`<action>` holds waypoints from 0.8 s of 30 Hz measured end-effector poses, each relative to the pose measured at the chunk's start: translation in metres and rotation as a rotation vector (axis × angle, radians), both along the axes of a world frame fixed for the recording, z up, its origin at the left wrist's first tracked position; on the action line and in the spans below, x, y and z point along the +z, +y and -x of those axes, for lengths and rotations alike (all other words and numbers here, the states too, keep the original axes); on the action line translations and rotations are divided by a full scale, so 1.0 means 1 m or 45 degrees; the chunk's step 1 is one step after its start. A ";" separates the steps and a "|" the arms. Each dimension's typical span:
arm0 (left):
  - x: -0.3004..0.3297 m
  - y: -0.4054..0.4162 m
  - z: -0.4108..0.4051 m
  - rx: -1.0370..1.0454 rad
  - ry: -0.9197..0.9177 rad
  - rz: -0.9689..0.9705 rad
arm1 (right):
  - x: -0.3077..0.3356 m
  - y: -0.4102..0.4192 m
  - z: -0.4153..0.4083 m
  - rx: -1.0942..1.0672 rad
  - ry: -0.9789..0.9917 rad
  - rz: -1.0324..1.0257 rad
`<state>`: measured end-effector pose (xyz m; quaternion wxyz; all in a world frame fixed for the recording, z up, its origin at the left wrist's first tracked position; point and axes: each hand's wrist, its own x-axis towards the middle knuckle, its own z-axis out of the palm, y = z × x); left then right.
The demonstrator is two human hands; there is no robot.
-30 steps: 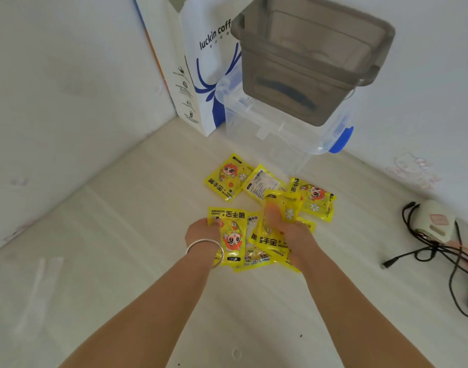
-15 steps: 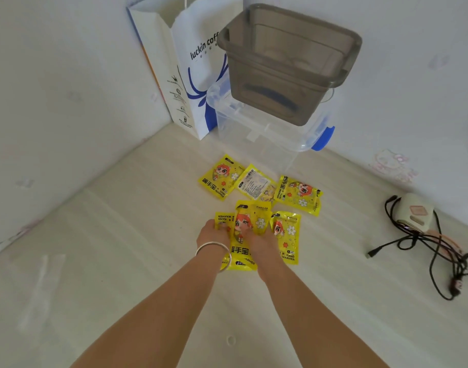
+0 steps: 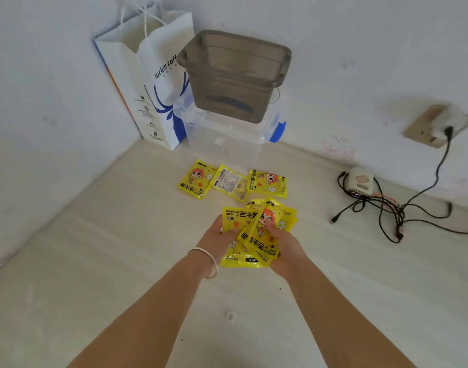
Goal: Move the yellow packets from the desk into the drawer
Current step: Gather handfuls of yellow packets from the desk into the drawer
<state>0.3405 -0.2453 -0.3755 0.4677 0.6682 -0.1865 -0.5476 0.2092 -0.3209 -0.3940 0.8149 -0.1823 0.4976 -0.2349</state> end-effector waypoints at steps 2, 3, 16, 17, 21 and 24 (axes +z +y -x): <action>0.003 -0.002 0.019 -0.078 0.007 0.051 | 0.002 0.007 0.027 -0.046 -0.032 0.027; 0.003 -0.003 0.030 -0.123 -0.009 0.062 | 0.005 0.011 0.041 -0.072 -0.047 0.039; 0.015 -0.021 0.247 -0.774 0.444 -0.293 | 0.020 0.080 0.273 -0.685 0.054 0.163; 0.015 -0.020 0.267 -0.847 0.451 -0.310 | 0.020 0.088 0.292 -0.743 0.046 0.162; 0.019 -0.015 0.356 -1.125 0.321 -0.330 | 0.019 0.125 0.367 -0.992 0.016 0.148; 0.014 -0.008 0.428 -1.292 0.169 -0.306 | 0.015 0.152 0.428 -1.190 0.058 0.107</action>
